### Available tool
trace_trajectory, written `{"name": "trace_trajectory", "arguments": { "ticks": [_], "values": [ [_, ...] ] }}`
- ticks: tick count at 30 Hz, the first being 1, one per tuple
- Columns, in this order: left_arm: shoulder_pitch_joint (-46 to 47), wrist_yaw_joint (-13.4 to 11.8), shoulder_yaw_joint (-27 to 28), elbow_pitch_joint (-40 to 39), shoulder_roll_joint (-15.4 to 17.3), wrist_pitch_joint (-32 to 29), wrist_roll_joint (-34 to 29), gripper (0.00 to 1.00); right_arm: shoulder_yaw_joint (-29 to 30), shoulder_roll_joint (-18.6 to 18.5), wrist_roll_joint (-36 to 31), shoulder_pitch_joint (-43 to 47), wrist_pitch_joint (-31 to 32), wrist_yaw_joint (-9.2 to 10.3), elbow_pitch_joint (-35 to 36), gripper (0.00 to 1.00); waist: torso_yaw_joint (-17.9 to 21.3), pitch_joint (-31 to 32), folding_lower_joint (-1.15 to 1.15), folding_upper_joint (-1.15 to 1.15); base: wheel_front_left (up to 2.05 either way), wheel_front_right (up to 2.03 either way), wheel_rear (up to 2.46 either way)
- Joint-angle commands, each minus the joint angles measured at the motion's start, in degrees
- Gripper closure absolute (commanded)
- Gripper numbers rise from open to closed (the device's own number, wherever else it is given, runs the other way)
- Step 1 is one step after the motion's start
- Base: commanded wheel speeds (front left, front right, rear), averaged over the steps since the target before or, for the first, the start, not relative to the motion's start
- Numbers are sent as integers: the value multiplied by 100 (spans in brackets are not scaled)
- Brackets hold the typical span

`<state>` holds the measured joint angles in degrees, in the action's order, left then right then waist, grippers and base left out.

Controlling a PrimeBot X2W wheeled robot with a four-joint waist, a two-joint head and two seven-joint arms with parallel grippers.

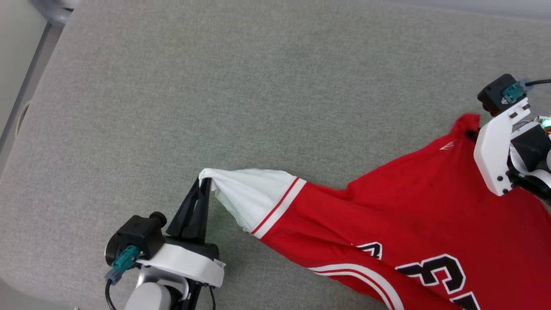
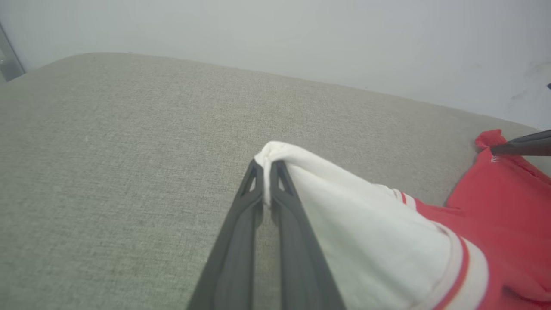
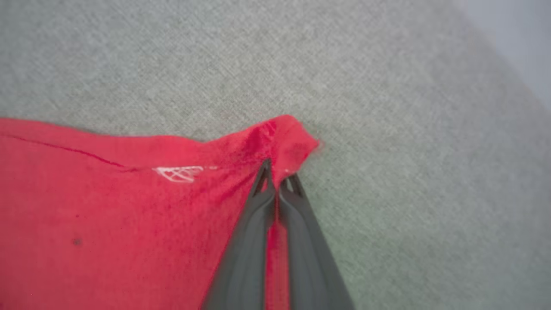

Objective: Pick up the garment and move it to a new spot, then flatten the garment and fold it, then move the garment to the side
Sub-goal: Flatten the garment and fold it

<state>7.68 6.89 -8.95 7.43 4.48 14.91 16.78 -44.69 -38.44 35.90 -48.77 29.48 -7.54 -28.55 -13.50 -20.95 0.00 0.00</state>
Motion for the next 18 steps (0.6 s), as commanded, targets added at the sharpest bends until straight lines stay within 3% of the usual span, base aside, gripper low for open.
{"name": "trace_trajectory", "arguments": {
  "ticks": [1,11,18],
  "values": [
    [-19,4,28,-13,38,39,-44,100,-23,-3,-28,-37,-184,10,11,100,98,146,0,0,0,0,0],
    [231,31,104,-343,590,-5,-237,100,666,34,-43,199,-1958,10,416,100,535,733,0,0,0,0,0],
    [1163,37,-4,-735,993,-305,-246,100,1498,203,-290,241,-2589,10,790,100,815,915,0,0,0,0,0]
  ]
}}
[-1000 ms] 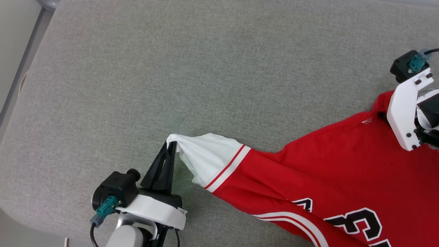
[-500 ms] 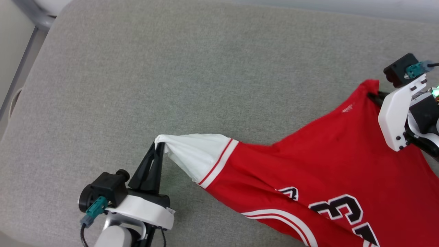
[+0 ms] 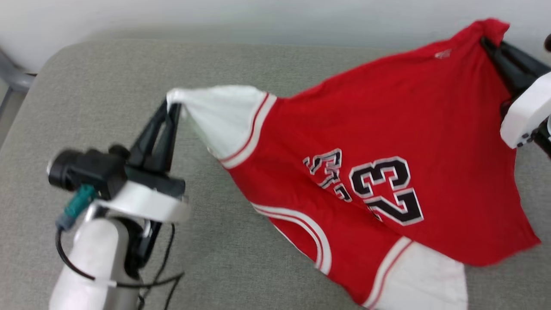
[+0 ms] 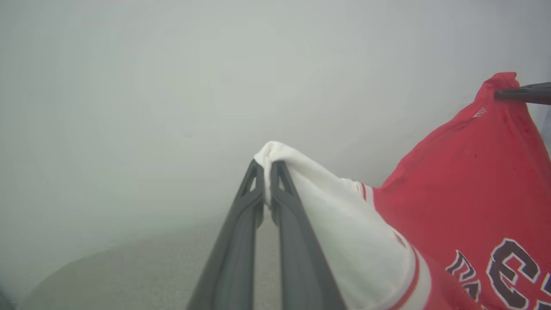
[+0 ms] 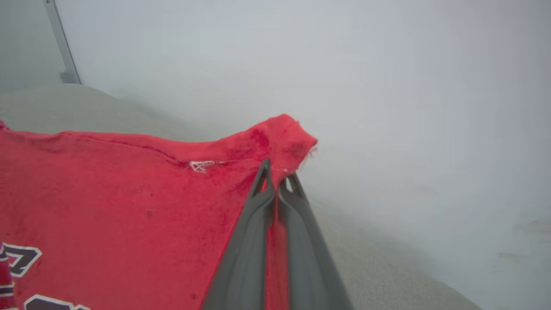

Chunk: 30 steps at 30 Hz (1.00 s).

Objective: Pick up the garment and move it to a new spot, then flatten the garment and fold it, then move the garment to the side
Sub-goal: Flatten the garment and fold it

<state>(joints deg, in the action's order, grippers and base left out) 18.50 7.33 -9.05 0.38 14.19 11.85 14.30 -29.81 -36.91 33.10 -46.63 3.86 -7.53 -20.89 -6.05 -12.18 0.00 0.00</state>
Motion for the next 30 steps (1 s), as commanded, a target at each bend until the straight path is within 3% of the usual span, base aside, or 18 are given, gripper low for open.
{"name": "trace_trajectory", "arguments": {
  "ticks": [1,8,15,30],
  "values": [
    [280,-4,-30,-73,69,-52,22,100,145,86,-68,1,-69,9,87,100,99,31,0,0,0,0,0],
    [1830,5,-173,-260,431,-444,82,100,960,362,-489,-387,-44,9,479,100,287,-250,0,0,0,0,0],
    [3832,8,-446,43,753,-718,234,100,1585,586,-753,-1471,297,9,598,100,375,-856,0,0,0,0,0],
    [7884,9,-1362,2027,988,-598,490,100,1599,902,-1468,-4740,185,9,-737,100,476,-1822,0,0,0,0,0]
  ]
}}
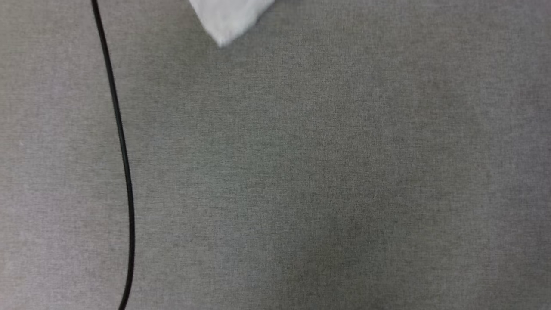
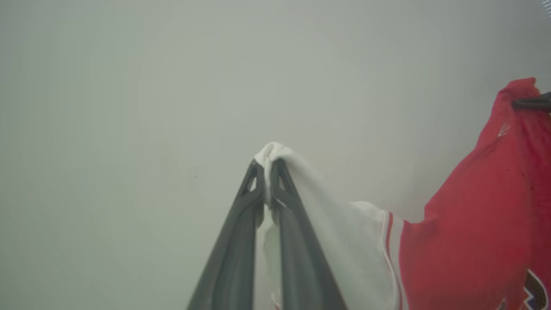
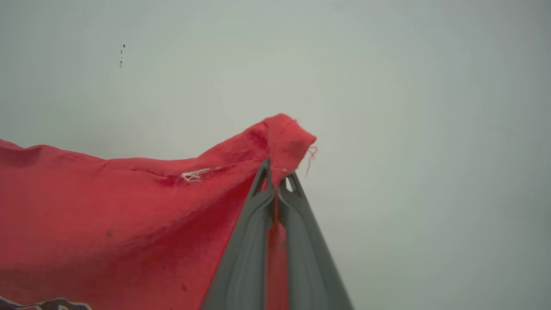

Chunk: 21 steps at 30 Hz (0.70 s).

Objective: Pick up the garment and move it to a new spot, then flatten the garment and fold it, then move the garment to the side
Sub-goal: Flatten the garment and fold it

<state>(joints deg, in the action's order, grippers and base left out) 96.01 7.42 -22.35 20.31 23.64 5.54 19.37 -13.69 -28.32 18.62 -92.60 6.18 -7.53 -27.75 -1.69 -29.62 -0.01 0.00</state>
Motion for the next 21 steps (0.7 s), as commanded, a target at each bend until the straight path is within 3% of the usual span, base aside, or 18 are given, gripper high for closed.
{"name": "trace_trajectory", "arguments": {
  "ticks": [1,10,21],
  "values": [
    [331,0,-90,151,55,35,0,100,-46,77,-60,-331,-98,9,-170,100,58,-119,1,0,0,0,0],
    [1550,-5,-553,1197,31,500,338,100,-422,190,-122,-1395,-492,9,-1096,100,79,-526,1,0,0,0,0],
    [957,-5,-1080,1738,199,906,691,100,-890,233,265,-895,-963,9,-1663,100,6,-801,1,0,0,0,0]
  ]
}}
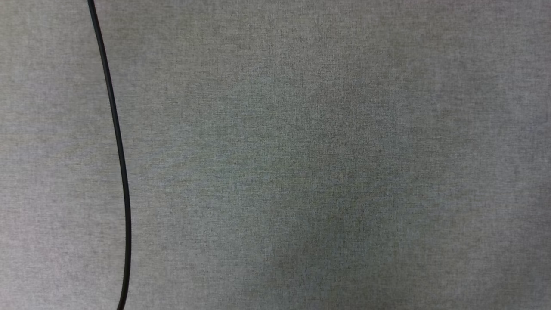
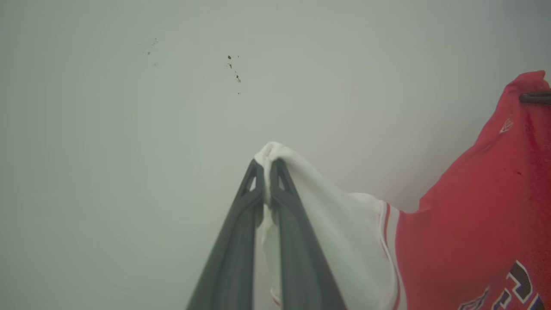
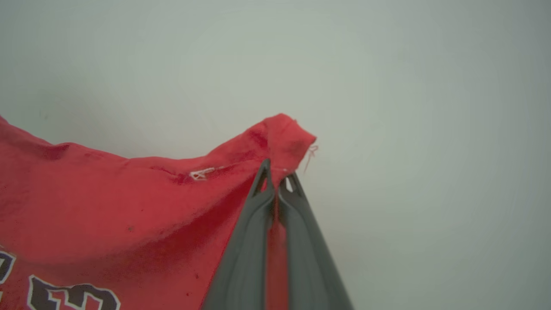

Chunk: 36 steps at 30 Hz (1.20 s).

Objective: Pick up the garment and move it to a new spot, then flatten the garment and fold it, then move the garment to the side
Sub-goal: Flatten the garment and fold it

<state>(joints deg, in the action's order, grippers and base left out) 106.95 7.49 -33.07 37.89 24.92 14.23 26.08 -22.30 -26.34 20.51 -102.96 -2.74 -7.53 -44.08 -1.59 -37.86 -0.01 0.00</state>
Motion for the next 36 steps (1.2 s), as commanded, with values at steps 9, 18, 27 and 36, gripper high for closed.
{"name": "trace_trajectory", "arguments": {
  "ticks": [9,18,27,36],
  "values": [
    [-2094,-207,83,-999,341,103,237,100,-650,12,614,1616,-651,9,-65,100,-81,413,1,0,0,0,0],
    [-4558,-866,226,-2470,677,100,355,100,-1211,-262,1098,3274,-946,9,405,100,-131,1008,1,0,0,0,0],
    [-6961,-1361,126,-3171,666,95,683,100,-1546,-576,1460,5065,-986,9,841,100,-172,1793,1,0,0,0,0],
    [-8825,-1438,-95,-3122,603,96,909,100,-1426,-798,1754,6640,-936,9,1060,100,-219,2637,1,0,0,0,0]
  ]
}}
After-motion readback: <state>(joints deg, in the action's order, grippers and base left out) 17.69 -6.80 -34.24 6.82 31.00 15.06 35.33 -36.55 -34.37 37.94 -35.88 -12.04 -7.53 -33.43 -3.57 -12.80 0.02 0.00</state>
